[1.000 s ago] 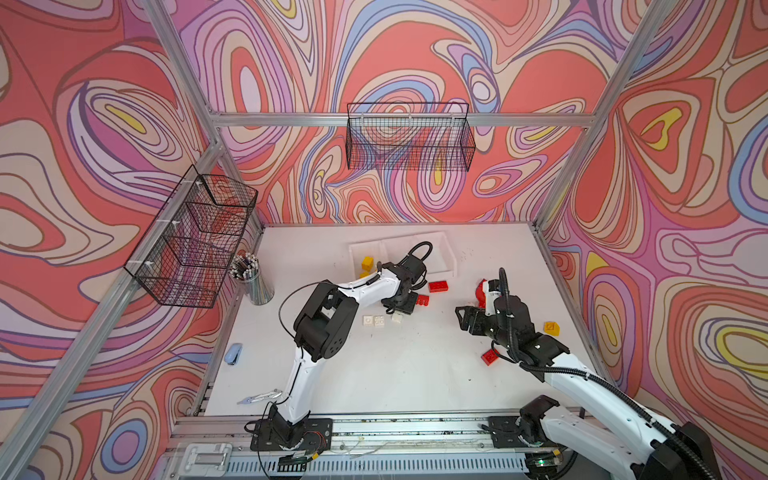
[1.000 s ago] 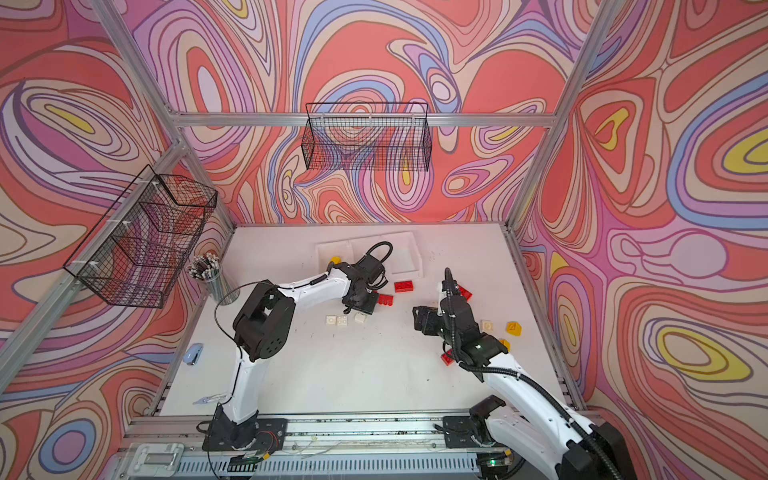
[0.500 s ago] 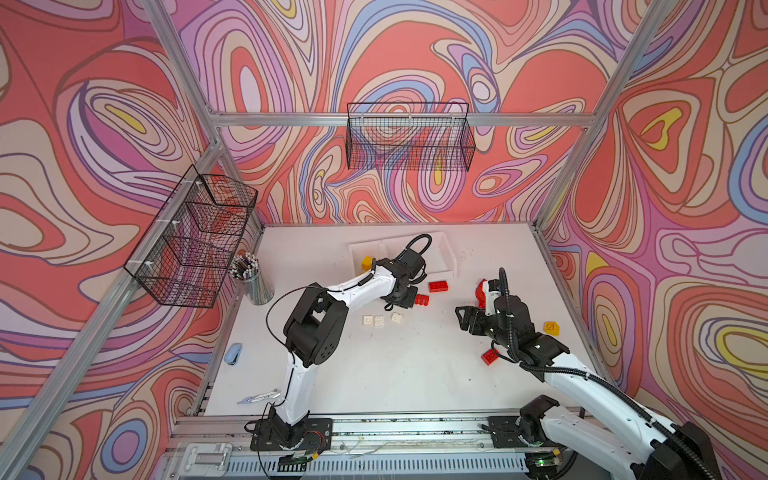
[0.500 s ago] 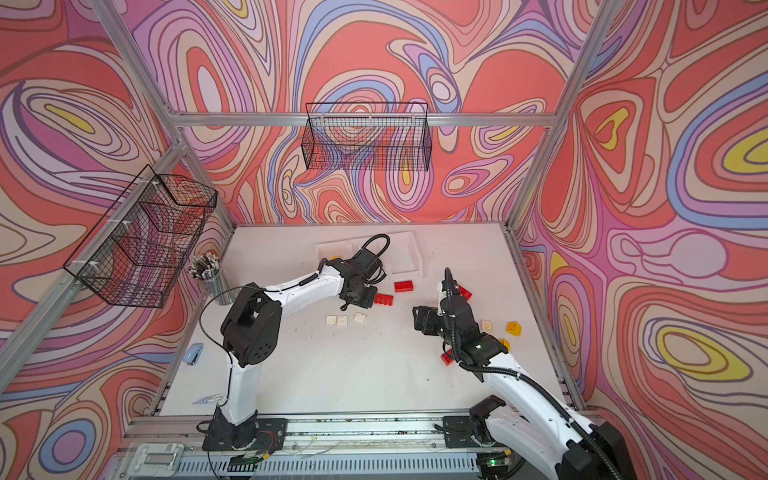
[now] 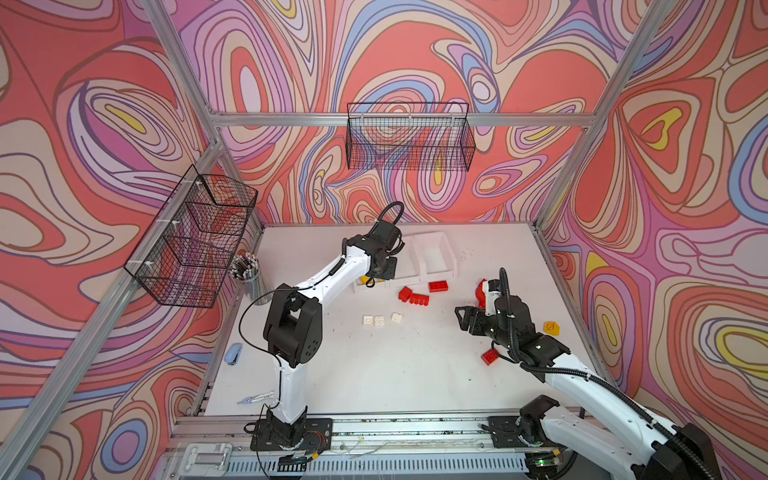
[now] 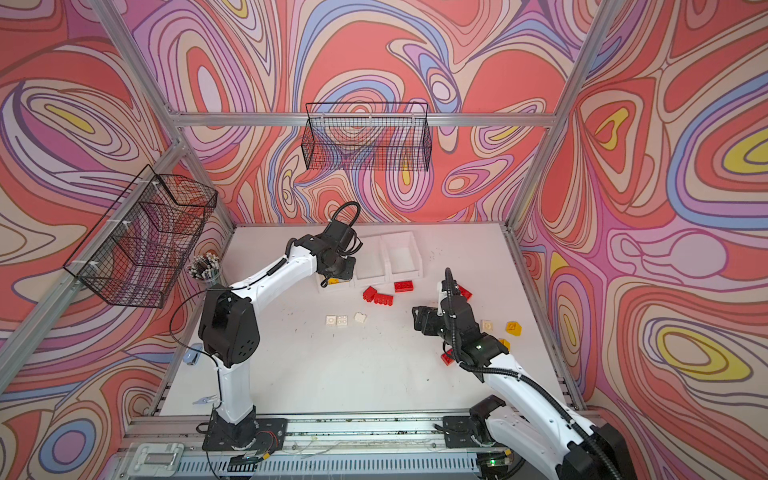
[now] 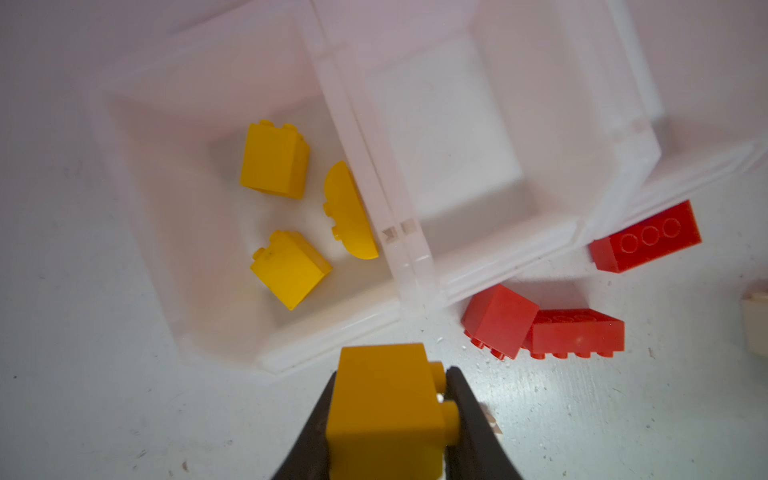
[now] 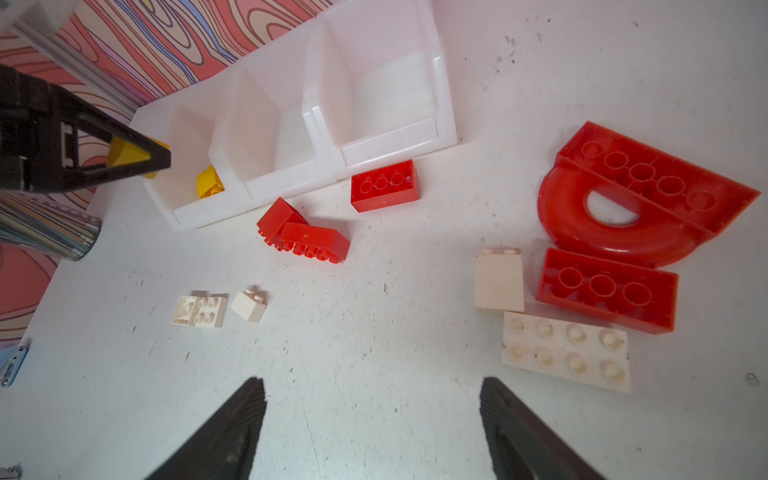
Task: Sort the legos into containers by color
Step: 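Carry the yellow brick with the left gripper and drop it into the yellow compartment, then retract the left arm while the right gripper reaches toward the yellow square brick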
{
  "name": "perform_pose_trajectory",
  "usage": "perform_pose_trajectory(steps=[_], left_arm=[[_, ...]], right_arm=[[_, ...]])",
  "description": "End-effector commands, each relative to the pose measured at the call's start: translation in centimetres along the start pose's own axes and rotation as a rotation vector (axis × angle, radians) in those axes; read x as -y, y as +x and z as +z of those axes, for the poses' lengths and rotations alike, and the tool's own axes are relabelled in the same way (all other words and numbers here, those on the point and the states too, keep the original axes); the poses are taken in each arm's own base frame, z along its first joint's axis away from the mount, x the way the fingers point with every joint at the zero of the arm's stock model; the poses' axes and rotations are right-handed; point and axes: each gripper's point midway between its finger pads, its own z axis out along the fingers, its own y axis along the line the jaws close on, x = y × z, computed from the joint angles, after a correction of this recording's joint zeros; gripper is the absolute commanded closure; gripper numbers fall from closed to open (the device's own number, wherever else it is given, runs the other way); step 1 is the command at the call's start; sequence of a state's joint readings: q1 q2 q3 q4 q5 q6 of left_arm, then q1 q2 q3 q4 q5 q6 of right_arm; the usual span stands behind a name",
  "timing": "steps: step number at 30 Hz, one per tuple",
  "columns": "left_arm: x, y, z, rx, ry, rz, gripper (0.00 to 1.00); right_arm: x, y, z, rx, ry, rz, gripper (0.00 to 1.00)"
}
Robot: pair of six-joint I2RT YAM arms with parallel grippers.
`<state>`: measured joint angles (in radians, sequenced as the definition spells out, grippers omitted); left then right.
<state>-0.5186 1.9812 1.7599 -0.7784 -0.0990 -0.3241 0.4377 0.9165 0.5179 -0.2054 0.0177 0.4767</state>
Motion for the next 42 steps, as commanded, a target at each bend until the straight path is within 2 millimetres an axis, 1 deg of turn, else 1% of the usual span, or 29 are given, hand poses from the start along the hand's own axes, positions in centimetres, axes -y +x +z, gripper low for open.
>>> perform_pose_trajectory(steps=[1,5,8,9,11,15,17,20,23,25,29,30,32,34,35,38,39,41,42], left_arm=[[-1.9,-1.5,-0.1,0.001,-0.042,-0.001,0.73],[-3.6,-3.1,1.0,-0.002,-0.069,-0.038,0.71],[-4.2,-3.6,2.0,-0.026,-0.080,-0.056,0.66],[-4.5,-3.7,2.3,-0.033,-0.087,-0.061,0.63],[-4.9,-4.1,2.6,-0.037,-0.104,-0.071,0.54],[-5.3,-4.6,2.4,-0.020,-0.118,-0.084,0.35],[-5.6,-5.0,1.6,-0.002,-0.124,-0.087,0.26],[-5.9,-5.7,-0.7,0.037,-0.132,-0.088,0.22],[-6.1,-5.9,-4.2,0.088,-0.114,-0.088,0.21],[-6.1,-5.4,-6.6,0.122,-0.084,-0.080,0.21],[-6.6,-2.2,-10.9,0.165,-0.038,-0.074,0.21],[-6.7,-0.9,-11.7,0.170,-0.022,-0.075,0.21],[-6.9,1.2,-13.6,0.199,0.008,-0.078,0.21],[-7.6,3.8,-15.3,0.219,0.020,-0.077,0.21],[-7.8,4.6,-16.0,0.232,0.027,-0.078,0.21],[-8.2,7.9,-17.5,0.238,0.054,-0.073,0.21],[-8.2,8.8,-17.9,0.242,0.074,-0.083,0.21],[-7.6,10.6,-18.3,0.252,0.139,-0.102,0.21],[-7.4,11.3,-18.5,0.260,0.163,-0.113,0.21]], right_arm=[[-0.1,0.1,0.0,-0.002,-0.010,0.006,0.15],[-0.2,0.0,-0.1,-0.004,-0.012,0.001,0.15],[-0.1,0.1,-0.2,-0.003,-0.013,0.002,0.15],[-0.1,0.0,-0.2,-0.001,-0.013,0.002,0.15],[-0.2,0.0,-0.2,0.000,-0.017,0.002,0.15],[-0.1,0.0,-0.1,0.002,-0.016,0.003,0.15],[-0.1,-0.1,-0.2,0.005,-0.015,0.006,0.15],[0.0,-0.4,-0.3,0.015,-0.002,0.018,0.15],[0.4,-1.1,-0.5,0.030,0.041,0.030,0.15],[0.7,-1.9,-0.7,0.034,0.075,0.042,0.15],[1.0,-3.1,-0.5,0.040,0.131,0.065,0.16],[1.3,-3.5,-0.4,0.045,0.161,0.076,0.16],[1.8,-4.4,-0.3,0.046,0.205,0.098,0.15],[2.7,-5.4,0.1,0.034,0.254,0.134,0.15],[3.4,-5.9,0.2,0.031,0.279,0.156,0.15],[7.1,-7.3,0.3,0.013,0.359,0.276,0.15],[8.9,-7.6,0.1,0.004,0.394,0.327,0.15],[11.7,-8.0,-0.6,0.006,0.459,0.390,0.15],[13.2,-8.2,-1.3,0.009,0.496,0.422,0.15]])
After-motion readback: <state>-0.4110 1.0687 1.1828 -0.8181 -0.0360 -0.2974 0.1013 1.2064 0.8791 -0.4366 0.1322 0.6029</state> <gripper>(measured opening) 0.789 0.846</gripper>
